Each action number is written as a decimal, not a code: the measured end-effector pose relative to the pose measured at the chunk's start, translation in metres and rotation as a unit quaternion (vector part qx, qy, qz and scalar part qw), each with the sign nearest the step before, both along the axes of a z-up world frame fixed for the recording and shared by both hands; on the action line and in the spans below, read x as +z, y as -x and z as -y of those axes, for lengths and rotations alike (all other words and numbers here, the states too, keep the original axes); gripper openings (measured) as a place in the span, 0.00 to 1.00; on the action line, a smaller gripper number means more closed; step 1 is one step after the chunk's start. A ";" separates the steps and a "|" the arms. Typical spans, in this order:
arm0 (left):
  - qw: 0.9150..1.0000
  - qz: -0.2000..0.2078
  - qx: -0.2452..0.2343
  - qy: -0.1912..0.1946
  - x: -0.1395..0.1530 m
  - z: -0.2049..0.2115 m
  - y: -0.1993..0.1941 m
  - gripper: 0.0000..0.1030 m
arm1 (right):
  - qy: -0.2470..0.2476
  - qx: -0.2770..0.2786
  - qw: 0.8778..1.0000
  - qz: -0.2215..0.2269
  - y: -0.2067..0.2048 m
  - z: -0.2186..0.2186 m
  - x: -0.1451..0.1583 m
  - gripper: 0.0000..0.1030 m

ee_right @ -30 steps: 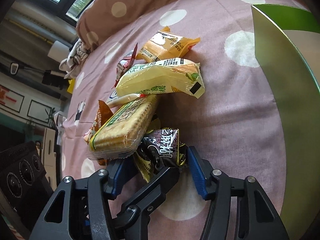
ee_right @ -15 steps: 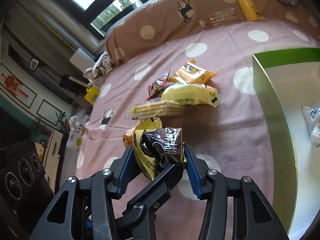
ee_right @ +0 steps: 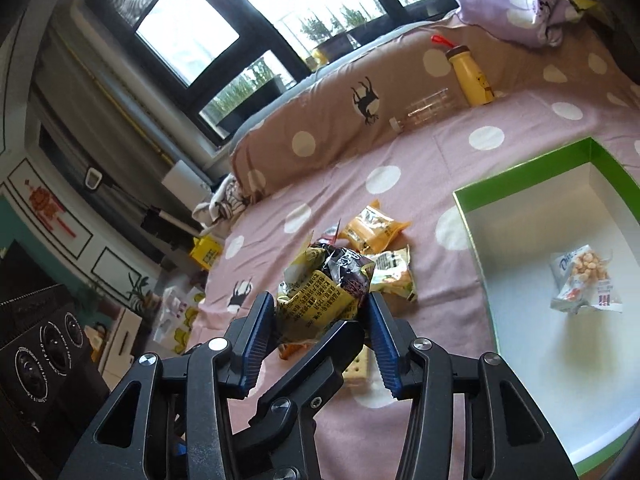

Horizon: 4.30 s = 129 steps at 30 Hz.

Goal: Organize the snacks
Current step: 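Carry the yellow-black bag into the green box and open the right gripper, then move the right gripper to the soda cracker pack and grasp it, then lift the soda cracker pack and carry it toward the green box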

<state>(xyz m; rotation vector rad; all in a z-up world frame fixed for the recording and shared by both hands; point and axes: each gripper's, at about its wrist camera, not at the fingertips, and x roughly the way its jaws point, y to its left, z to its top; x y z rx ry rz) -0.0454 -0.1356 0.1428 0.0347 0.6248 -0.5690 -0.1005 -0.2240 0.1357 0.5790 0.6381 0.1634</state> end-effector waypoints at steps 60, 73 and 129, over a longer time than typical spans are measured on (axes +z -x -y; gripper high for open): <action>0.979 -0.117 0.158 0.049 -0.032 -0.108 -0.041 0.86 | 0.002 -0.085 0.996 -0.025 0.002 0.030 -0.005 0.77; 0.967 -0.192 0.167 0.030 -0.078 -0.127 -0.060 0.85 | 0.020 0.013 0.989 -0.145 -0.071 -0.042 -0.067 0.77; 0.995 -0.071 0.066 0.035 -0.033 -0.066 -0.017 0.27 | 0.052 -0.001 0.995 -0.081 -0.034 -0.054 -0.029 0.53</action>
